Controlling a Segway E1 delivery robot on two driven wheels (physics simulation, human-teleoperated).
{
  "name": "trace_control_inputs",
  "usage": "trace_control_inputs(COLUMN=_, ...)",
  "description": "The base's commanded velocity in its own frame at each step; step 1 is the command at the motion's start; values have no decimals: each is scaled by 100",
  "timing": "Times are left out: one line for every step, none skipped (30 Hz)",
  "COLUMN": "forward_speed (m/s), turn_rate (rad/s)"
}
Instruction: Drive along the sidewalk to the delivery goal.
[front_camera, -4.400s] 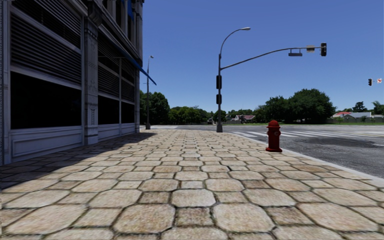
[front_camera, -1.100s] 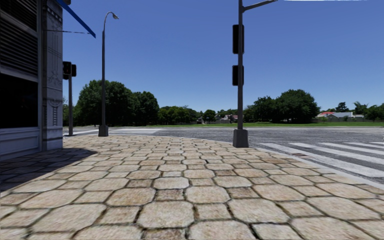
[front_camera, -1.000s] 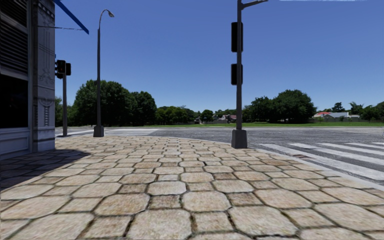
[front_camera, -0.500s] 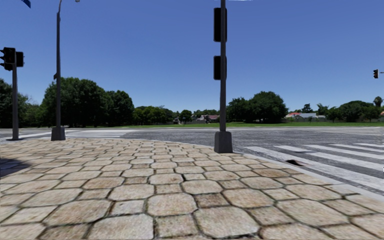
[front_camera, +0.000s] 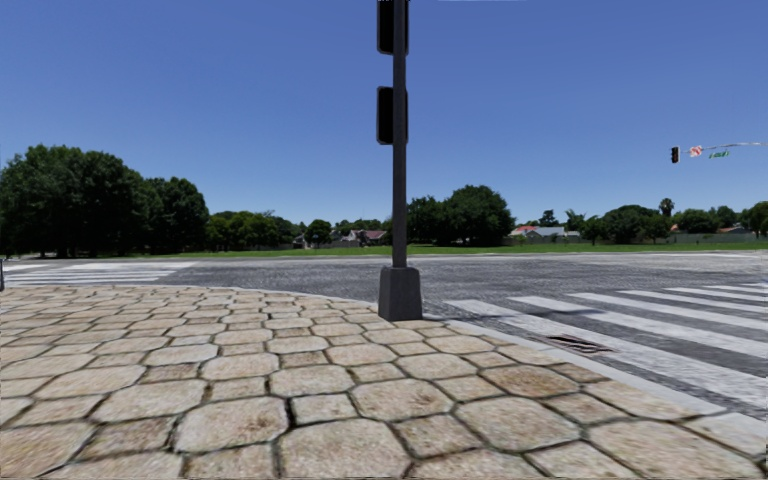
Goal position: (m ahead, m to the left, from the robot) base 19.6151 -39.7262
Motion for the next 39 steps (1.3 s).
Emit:
trace_control_inputs(forward_speed=167, turn_rate=-42)
trace_control_inputs(forward_speed=167, turn_rate=-48)
trace_control_inputs(forward_speed=167, turn_rate=-56)
trace_control_inputs(forward_speed=167, turn_rate=-58)
trace_control_inputs(forward_speed=167, turn_rate=-58)
trace_control_inputs(forward_speed=167, turn_rate=-58)
trace_control_inputs(forward_speed=167, turn_rate=-58)
trace_control_inputs(forward_speed=167, turn_rate=-58)
trace_control_inputs(forward_speed=167, turn_rate=-58)
trace_control_inputs(forward_speed=167, turn_rate=-58)
trace_control_inputs(forward_speed=167, turn_rate=-58)
trace_control_inputs(forward_speed=167, turn_rate=-58)
trace_control_inputs(forward_speed=167, turn_rate=-58)
trace_control_inputs(forward_speed=167, turn_rate=-58)
trace_control_inputs(forward_speed=167, turn_rate=-58)
trace_control_inputs(forward_speed=167, turn_rate=-58)
trace_control_inputs(forward_speed=167, turn_rate=-58)
trace_control_inputs(forward_speed=167, turn_rate=-58)
trace_control_inputs(forward_speed=167, turn_rate=-58)
trace_control_inputs(forward_speed=167, turn_rate=-58)
trace_control_inputs(forward_speed=167, turn_rate=-58)
trace_control_inputs(forward_speed=167, turn_rate=-58)
trace_control_inputs(forward_speed=167, turn_rate=-58)
trace_control_inputs(forward_speed=167, turn_rate=-58)
trace_control_inputs(forward_speed=167, turn_rate=-58)
trace_control_inputs(forward_speed=167, turn_rate=-58)
trace_control_inputs(forward_speed=167, turn_rate=-58)
trace_control_inputs(forward_speed=167, turn_rate=-58)
trace_control_inputs(forward_speed=167, turn_rate=-58)
trace_control_inputs(forward_speed=167, turn_rate=-58)
trace_control_inputs(forward_speed=167, turn_rate=-58)
trace_control_inputs(forward_speed=167, turn_rate=-58)
trace_control_inputs(forward_speed=167, turn_rate=-58)
trace_control_inputs(forward_speed=167, turn_rate=-58)
trace_control_inputs(forward_speed=167, turn_rate=-58)
trace_control_inputs(forward_speed=167, turn_rate=-58)
trace_control_inputs(forward_speed=167, turn_rate=-58)
trace_control_inputs(forward_speed=167, turn_rate=-58)
trace_control_inputs(forward_speed=166, turn_rate=-58)
